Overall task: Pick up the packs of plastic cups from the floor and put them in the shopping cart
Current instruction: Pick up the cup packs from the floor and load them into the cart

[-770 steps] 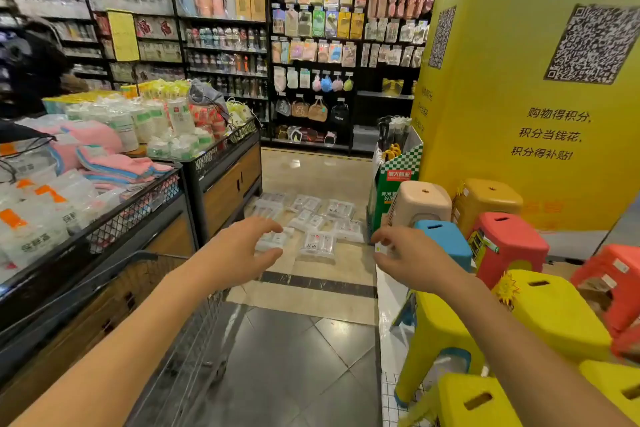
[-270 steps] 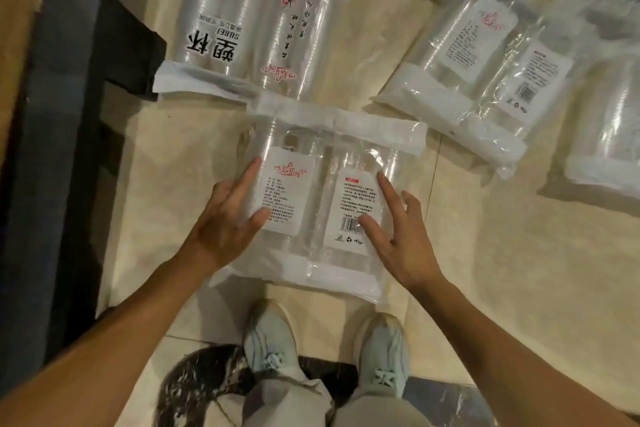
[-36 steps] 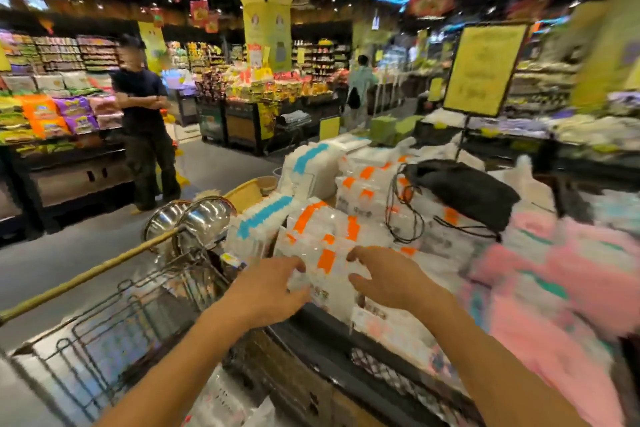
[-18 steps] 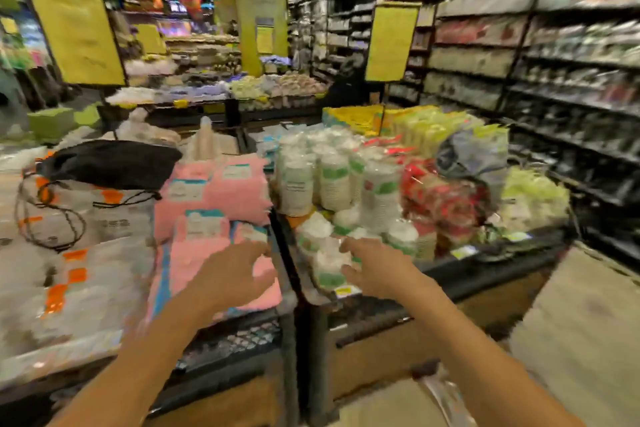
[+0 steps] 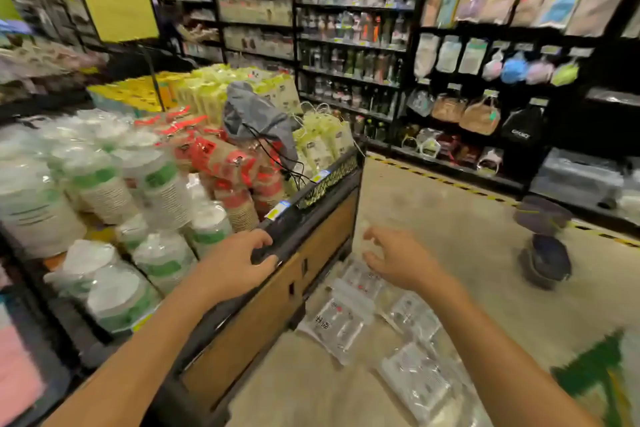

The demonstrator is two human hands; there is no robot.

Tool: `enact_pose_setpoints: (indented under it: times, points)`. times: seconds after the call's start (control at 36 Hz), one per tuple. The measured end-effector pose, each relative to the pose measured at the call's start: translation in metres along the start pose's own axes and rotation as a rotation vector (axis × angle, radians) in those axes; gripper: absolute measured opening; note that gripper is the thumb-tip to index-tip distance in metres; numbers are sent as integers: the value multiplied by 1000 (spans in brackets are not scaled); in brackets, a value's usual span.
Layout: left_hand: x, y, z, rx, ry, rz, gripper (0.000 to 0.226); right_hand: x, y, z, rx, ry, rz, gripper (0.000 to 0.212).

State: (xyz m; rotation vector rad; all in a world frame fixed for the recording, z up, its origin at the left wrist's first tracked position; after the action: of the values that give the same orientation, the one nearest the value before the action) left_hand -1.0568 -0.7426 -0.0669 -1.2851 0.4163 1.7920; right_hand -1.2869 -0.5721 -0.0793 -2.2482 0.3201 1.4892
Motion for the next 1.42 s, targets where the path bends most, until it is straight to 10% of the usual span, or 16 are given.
enact_pose_setpoints:
  times: [0.89,1.42]
  points:
    - [78,403,28,382,-6,-372,47,50,200,170,585,355,212,45]
    - [450,636,-93,55,-275,-532,54,393,400,373,694,787,157,54]
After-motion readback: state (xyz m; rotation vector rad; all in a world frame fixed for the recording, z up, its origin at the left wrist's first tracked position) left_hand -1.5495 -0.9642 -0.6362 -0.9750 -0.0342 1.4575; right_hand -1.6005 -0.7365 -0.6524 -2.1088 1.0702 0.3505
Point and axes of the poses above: each hand's wrist, its own y-axis towards the middle knuckle, its own x-axis out of the palm, z = x × y, the point moved 2 cm from there along y, towards the middle knuckle, and after that the axes turned 9 degrees about -z, right-handed, at the moved point
